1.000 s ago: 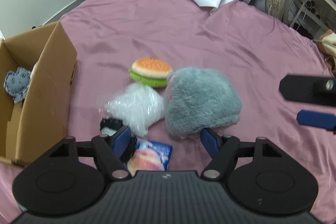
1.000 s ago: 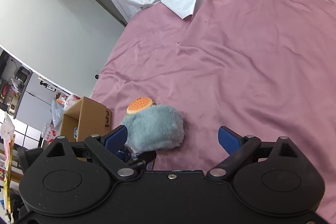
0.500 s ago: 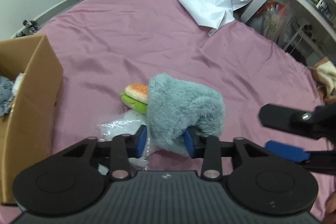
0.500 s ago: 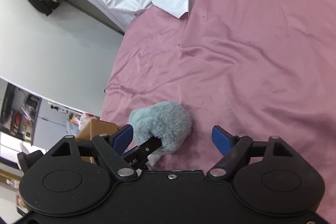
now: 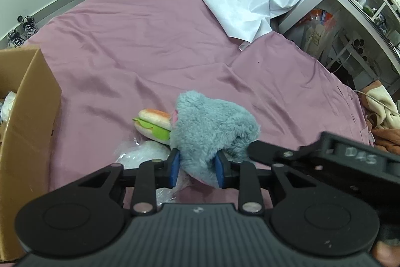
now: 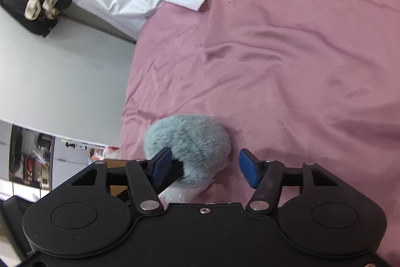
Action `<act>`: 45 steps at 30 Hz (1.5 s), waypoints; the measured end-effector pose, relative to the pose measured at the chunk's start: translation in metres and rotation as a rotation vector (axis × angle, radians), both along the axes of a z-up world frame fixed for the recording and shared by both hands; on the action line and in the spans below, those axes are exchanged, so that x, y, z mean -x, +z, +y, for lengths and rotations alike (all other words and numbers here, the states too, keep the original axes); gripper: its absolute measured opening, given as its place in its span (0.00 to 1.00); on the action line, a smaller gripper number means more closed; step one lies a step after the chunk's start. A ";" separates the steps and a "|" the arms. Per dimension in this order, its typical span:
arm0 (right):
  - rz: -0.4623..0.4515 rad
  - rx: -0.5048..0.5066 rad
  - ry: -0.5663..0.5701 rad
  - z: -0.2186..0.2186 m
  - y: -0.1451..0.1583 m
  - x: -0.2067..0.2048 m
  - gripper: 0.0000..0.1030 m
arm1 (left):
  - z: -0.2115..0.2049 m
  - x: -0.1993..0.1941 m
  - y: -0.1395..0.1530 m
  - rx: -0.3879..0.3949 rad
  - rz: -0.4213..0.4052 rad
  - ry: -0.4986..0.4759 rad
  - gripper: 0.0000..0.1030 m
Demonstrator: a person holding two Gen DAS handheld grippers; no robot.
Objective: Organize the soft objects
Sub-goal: 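Close the left tool on the grey fluffy plush, then lift the grey plush with the left tool and carry it toward the box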
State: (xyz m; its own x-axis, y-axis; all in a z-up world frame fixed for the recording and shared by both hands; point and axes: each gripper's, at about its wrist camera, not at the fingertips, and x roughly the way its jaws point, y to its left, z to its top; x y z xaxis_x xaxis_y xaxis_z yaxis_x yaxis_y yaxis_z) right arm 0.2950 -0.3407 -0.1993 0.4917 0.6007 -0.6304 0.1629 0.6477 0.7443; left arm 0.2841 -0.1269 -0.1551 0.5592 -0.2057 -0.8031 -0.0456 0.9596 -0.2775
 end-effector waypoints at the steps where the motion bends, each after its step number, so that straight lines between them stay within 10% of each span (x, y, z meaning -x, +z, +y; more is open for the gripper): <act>1: 0.008 0.001 0.000 0.001 -0.003 -0.001 0.55 | -0.001 -0.001 0.001 -0.003 0.003 -0.008 0.27; 11: 0.036 -0.060 -0.010 0.002 -0.015 0.000 0.18 | -0.010 -0.005 0.002 -0.071 -0.005 -0.057 0.31; 45: 0.009 -0.117 -0.026 0.000 -0.011 0.002 0.16 | 0.008 -0.005 0.007 0.092 0.030 0.048 0.21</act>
State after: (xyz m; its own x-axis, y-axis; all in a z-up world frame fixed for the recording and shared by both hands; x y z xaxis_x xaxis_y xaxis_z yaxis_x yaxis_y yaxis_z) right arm 0.2929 -0.3407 -0.2100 0.5030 0.6572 -0.5614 0.1859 0.5521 0.8128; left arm 0.2894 -0.1188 -0.1476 0.5465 -0.2532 -0.7983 -0.1005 0.9265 -0.3626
